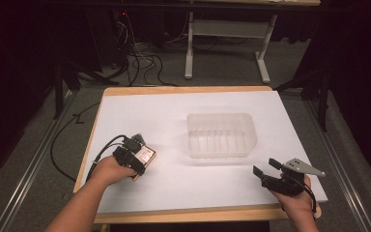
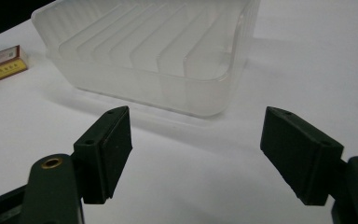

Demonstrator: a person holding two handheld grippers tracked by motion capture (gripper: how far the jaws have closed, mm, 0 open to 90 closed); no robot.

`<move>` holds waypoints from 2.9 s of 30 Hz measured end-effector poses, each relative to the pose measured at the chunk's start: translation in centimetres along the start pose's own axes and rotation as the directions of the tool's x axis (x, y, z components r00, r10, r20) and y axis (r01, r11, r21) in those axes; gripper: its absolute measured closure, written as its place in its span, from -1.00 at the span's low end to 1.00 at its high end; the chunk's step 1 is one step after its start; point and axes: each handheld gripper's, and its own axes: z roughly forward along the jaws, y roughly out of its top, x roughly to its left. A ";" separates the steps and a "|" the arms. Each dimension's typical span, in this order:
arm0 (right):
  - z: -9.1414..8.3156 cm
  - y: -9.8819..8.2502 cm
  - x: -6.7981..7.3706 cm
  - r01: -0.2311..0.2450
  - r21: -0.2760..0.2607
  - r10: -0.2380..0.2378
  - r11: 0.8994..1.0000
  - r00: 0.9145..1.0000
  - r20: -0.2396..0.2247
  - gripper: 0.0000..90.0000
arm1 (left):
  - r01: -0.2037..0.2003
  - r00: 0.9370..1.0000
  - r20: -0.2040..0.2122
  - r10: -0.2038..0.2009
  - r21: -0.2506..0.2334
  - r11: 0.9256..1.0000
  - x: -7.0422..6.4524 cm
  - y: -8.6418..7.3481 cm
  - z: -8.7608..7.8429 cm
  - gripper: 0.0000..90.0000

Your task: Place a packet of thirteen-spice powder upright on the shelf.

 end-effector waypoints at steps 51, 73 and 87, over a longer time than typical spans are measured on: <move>-0.2 0.2 1.7 0.089 -0.070 -0.089 0.994 0.996 0.010 -0.46 | 0.004 0.996 0.072 0.052 -0.621 0.784 -5.1 -4.4 -1.5 -0.28; 0.8 1.9 4.9 0.153 -0.073 -0.153 0.986 0.988 0.002 -0.65 | -0.042 0.986 0.074 0.148 -0.750 0.660 -8.6 -4.9 -2.9 -0.28; 3.0 4.7 6.0 0.160 -0.085 -0.164 0.983 0.986 -0.037 -0.66 | -0.110 0.977 0.039 0.211 -0.753 0.648 -11.7 -2.2 -2.7 -0.28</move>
